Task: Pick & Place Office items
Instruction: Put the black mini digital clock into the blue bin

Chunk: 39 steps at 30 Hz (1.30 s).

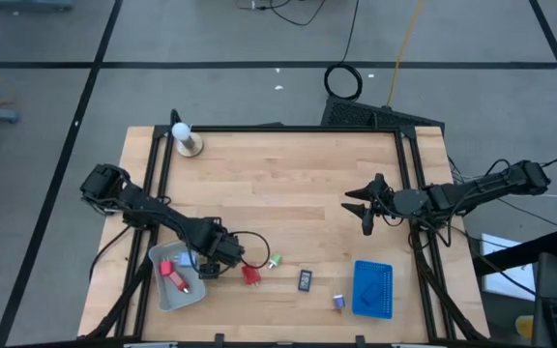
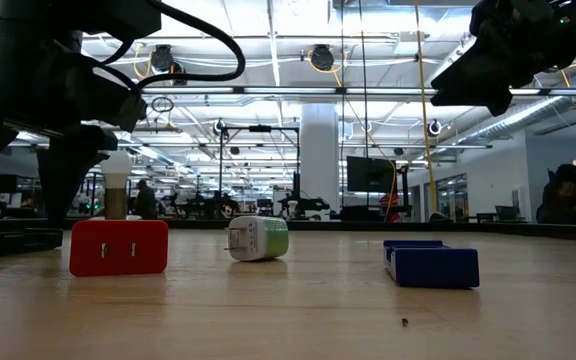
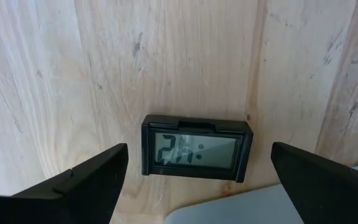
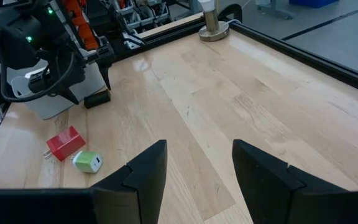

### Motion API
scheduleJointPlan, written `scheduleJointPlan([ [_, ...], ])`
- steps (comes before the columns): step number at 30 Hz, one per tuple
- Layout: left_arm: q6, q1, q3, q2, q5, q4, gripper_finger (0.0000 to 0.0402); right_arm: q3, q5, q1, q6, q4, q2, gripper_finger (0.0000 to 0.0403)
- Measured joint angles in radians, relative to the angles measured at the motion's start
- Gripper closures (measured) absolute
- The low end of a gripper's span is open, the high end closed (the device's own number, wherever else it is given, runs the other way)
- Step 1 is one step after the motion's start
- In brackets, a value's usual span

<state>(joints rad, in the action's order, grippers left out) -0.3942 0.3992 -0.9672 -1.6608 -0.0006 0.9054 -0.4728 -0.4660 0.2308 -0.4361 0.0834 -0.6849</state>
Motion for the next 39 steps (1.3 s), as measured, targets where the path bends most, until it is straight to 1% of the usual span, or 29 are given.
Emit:
scheduleJointPlan([
  [8,-0.002,0.0,0.012,0.0,-0.009,-0.012,0.0004,0.0,0.0,0.0,0.0,0.0,0.0,0.0229],
  [14,-0.035,-0.002,0.053,0.002,0.024,-0.028,0.0004,0.0,0.004,0.0,0.0,0.0,0.0,0.0229],
  [21,-0.051,-0.004,0.056,0.0,0.05,-0.021,0.0005,0.0,0.023,0.0,0.001,-0.001,0.0,0.0229],
  [27,-0.111,-0.013,0.01,-0.012,0.103,0.028,0.0005,0.0,0.024,0.0,0.002,-0.003,0.0,0.0229],
  [32,-0.108,-0.006,-0.082,-0.009,0.093,0.151,0.0006,0.0,0.024,0.0,0.0,-0.004,0.0,0.0229],
  [35,-0.101,-0.006,-0.124,-0.002,0.092,0.153,0.0019,0.0,0.024,0.0,0.0,-0.004,0.0,0.0229],
  [39,-0.103,-0.005,-0.133,-0.004,0.094,0.135,0.0051,0.0,0.024,0.0,0.0,-0.004,0.0,0.0229],
])
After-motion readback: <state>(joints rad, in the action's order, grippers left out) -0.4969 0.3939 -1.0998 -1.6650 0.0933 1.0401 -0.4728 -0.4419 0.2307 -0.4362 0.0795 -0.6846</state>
